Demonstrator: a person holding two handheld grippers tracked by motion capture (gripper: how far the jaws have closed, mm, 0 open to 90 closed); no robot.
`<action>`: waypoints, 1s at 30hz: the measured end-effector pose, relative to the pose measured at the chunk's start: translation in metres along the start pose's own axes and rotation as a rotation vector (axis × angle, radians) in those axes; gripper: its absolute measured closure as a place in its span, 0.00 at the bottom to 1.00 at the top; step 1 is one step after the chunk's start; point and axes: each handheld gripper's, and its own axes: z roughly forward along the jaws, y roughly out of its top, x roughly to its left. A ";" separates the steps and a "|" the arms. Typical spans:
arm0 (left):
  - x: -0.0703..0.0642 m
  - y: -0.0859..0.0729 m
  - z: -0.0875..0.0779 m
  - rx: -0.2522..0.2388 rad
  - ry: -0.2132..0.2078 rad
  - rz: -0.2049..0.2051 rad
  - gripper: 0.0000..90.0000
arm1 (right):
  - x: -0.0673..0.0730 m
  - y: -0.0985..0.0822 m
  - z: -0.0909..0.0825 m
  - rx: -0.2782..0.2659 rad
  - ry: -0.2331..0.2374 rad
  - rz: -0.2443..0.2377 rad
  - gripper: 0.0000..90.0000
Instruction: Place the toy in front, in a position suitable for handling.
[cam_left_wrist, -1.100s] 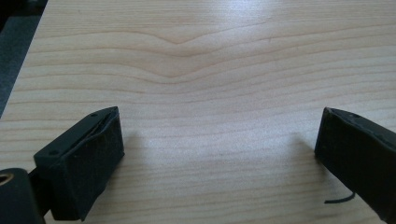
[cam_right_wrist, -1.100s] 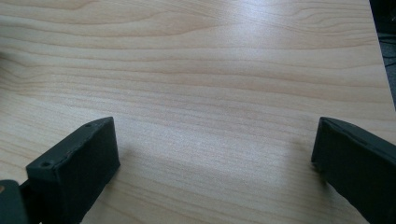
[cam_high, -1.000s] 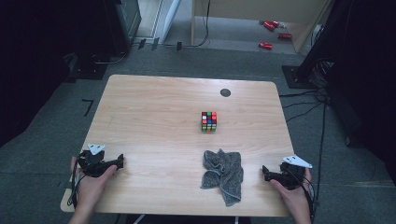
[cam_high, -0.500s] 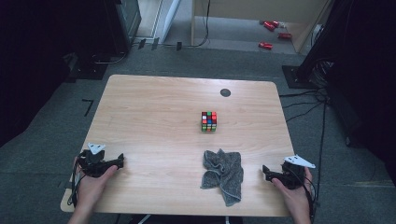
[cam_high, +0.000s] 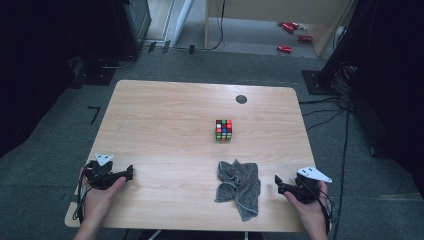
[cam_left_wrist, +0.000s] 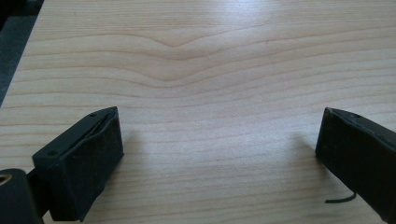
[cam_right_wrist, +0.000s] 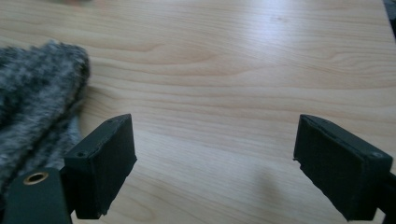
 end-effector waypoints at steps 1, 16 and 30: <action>0.000 0.000 0.000 0.004 -0.003 0.003 0.02 | 0.005 0.003 0.000 -0.009 0.020 0.006 0.14; -0.028 0.004 -0.009 -0.012 -0.054 0.067 0.02 | 0.058 0.007 -0.001 -0.023 0.192 -0.058 0.17; -0.073 0.010 -0.016 -0.041 -0.123 0.163 0.02 | 0.101 0.007 0.023 0.026 0.223 -0.126 0.62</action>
